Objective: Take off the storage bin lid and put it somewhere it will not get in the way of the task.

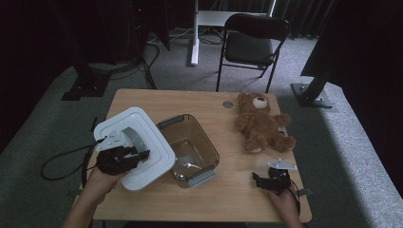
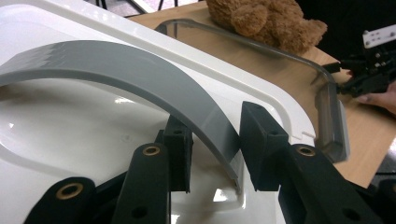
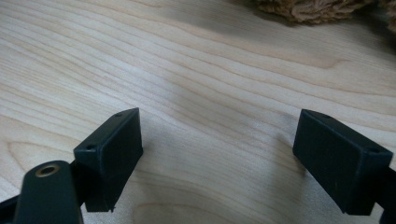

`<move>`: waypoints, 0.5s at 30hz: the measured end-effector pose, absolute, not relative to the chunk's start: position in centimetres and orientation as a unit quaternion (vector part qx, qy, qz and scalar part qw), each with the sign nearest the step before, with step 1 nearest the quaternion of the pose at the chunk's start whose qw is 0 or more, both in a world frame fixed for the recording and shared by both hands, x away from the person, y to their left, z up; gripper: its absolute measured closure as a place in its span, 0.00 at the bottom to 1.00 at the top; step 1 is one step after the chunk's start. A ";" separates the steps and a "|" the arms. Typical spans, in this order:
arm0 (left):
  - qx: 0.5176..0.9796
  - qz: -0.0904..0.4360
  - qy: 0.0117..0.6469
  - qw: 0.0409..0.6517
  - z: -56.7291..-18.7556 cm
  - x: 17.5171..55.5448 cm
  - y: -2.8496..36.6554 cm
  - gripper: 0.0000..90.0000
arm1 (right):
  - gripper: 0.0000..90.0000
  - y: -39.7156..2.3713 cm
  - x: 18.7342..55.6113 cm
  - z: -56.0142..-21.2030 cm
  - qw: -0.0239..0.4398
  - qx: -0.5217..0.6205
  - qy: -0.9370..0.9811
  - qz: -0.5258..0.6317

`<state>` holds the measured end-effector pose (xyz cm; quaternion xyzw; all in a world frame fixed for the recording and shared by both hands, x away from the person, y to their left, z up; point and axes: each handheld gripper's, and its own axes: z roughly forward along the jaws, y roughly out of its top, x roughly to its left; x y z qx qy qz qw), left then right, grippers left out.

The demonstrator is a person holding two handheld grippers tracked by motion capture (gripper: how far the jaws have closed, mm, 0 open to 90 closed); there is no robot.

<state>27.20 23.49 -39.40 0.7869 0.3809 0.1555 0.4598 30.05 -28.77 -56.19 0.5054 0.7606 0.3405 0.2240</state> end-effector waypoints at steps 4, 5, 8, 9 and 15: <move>0.786 0.157 0.381 0.461 -40.0 26.9 24.4 0.73 | 0.17 -28.8 30.1 -56.2 0.224 0.506 0.760 0.340; 0.785 0.156 0.382 0.462 -40.1 26.9 24.7 0.73 | 0.16 -28.8 30.1 -56.2 0.224 0.505 0.761 0.340; 0.782 0.151 0.387 0.466 -40.6 26.8 25.5 0.73 | 0.17 -28.8 30.0 -56.2 0.224 0.506 0.760 0.340; 0.781 0.146 0.384 0.471 -40.9 26.6 25.9 0.73 | 0.17 -28.8 30.1 -56.2 0.224 0.505 0.761 0.340; 0.780 0.138 0.397 0.464 -42.7 26.4 26.9 0.73 | 0.17 -28.8 30.1 -56.2 0.224 0.506 0.760 0.340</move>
